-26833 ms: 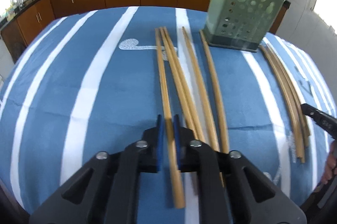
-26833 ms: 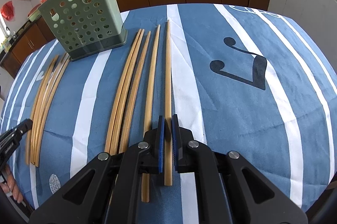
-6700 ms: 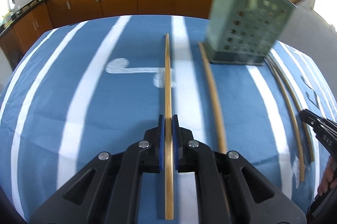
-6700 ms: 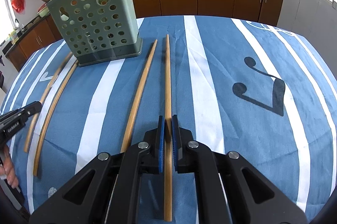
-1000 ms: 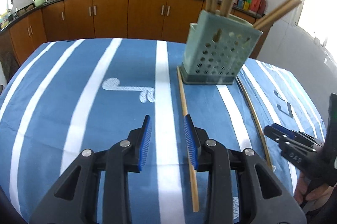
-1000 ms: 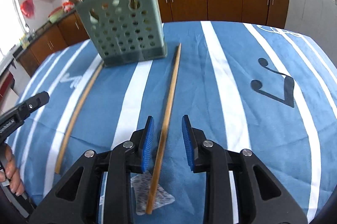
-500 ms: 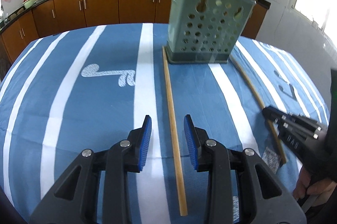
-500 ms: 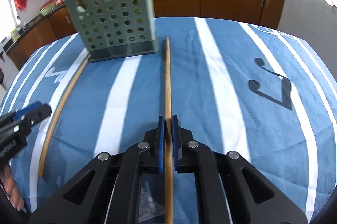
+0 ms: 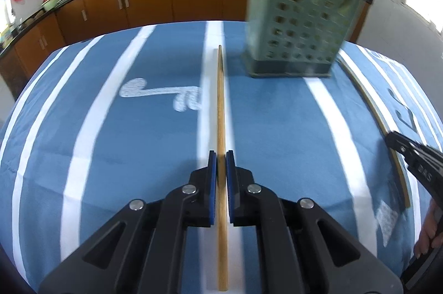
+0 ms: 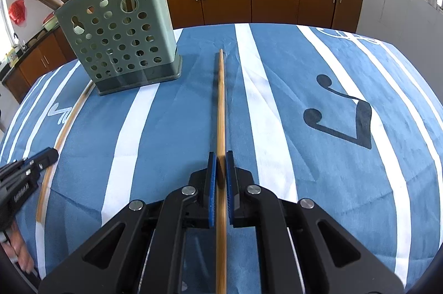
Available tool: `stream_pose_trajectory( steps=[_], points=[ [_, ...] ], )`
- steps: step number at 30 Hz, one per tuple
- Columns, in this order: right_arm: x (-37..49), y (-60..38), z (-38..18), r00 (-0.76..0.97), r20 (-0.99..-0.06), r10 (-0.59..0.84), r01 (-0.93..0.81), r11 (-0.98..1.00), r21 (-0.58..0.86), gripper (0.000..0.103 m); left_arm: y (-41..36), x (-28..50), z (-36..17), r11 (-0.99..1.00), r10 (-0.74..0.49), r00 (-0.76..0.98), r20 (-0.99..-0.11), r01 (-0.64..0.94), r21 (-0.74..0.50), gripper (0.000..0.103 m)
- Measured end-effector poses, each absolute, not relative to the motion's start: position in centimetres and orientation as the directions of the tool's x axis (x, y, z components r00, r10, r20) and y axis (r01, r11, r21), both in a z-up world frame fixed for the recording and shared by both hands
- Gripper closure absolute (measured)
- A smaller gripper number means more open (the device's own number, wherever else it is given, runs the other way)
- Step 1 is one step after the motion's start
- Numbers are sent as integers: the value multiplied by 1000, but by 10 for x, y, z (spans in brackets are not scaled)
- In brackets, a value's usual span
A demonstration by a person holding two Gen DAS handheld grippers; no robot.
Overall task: Organize utensils
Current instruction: 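Lower the right tool onto a chopstick and close it while the left tool grasps another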
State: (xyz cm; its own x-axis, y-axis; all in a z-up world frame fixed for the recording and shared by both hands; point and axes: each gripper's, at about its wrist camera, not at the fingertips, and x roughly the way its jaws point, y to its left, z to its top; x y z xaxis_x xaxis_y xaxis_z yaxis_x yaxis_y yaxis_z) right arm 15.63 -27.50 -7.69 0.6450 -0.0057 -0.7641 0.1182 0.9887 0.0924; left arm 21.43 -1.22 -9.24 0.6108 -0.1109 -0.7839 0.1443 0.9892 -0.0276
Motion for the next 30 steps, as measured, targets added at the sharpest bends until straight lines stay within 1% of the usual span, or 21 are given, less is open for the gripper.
stream_pose_trajectory(
  steps=[6,13,15,18,24,30],
  points=[
    [170,-275,-76,657,-754,-11,102,992,75,96,12,238,-91,995,-91,614,-784,79,-53,95],
    [182,-277,-76,658,-753,-17,87,995,53,96,17,242,-90,996,-83,616,-783,81,-42,93],
    [181,-278,-76,655,-755,-7,84,994,63,96,19,239,-90,996,-85,616,-783,80,-46,91],
    [177,-277,-75,656,-755,2,80,994,73,95,21,239,-91,996,-82,617,-783,78,-43,85],
    [175,-277,-78,649,-761,-7,82,995,61,95,18,237,-92,996,-69,630,-774,89,-17,84],
    [176,-274,-79,647,-762,-21,82,996,42,95,17,236,-92,996,-69,630,-774,87,-18,84]
  ],
)
